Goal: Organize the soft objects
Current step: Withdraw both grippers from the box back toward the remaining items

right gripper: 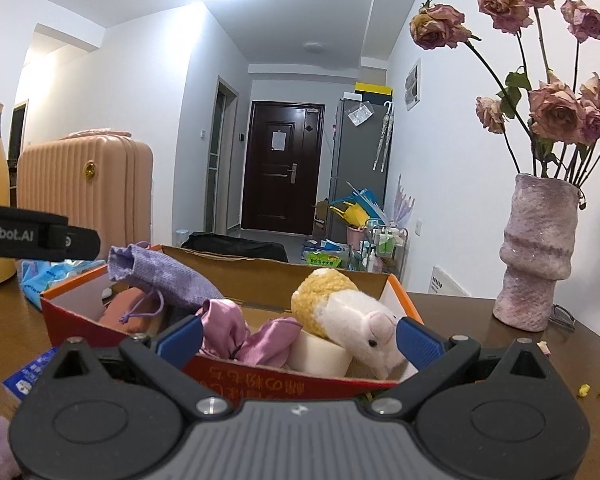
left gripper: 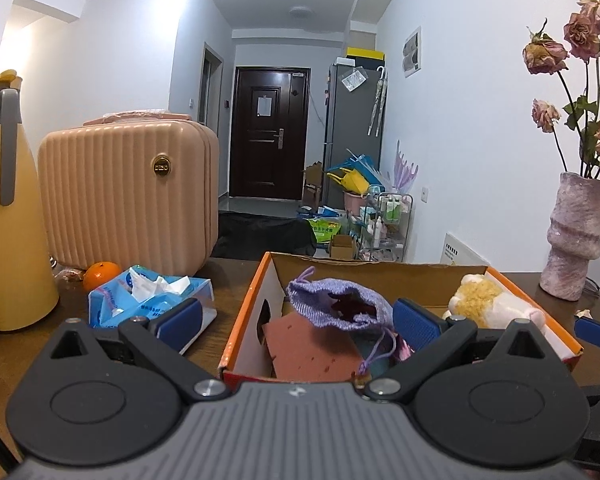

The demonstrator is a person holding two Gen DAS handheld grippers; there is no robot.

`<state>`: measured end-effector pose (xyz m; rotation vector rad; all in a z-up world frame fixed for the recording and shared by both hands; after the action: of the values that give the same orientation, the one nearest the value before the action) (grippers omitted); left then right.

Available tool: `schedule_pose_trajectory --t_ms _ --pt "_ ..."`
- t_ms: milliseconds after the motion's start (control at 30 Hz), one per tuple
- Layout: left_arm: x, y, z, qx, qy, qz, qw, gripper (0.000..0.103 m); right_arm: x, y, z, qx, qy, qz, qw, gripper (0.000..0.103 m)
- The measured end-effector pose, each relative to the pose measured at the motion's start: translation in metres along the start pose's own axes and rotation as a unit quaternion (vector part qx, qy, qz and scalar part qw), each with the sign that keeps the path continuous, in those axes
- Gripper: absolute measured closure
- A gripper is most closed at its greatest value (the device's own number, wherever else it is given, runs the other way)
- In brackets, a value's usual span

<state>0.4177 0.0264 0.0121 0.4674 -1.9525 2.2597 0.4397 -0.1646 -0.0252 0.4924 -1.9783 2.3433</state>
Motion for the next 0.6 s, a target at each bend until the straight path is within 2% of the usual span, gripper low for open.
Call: schedule_pose_trajectory --t_ms 600 --pt "0.039 0.024 -0.017 -0.006 -0.008 -0.022 0.9997 0.0 0.045 0.013 -0.004 -0.007 -0.007 -0.004 1.0 0.0"
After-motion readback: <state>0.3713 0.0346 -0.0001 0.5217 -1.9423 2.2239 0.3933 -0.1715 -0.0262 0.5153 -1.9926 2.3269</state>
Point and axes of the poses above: each gripper's, at about its wrist camera, not at the fingertips, and x roughly against the way its jaws point, z to its right, y to its underside, the point moved 9 cm from there along -x, roughly the way its jaws point, and after that the axes turned 4 degrees about x, right-handed, at the moved point
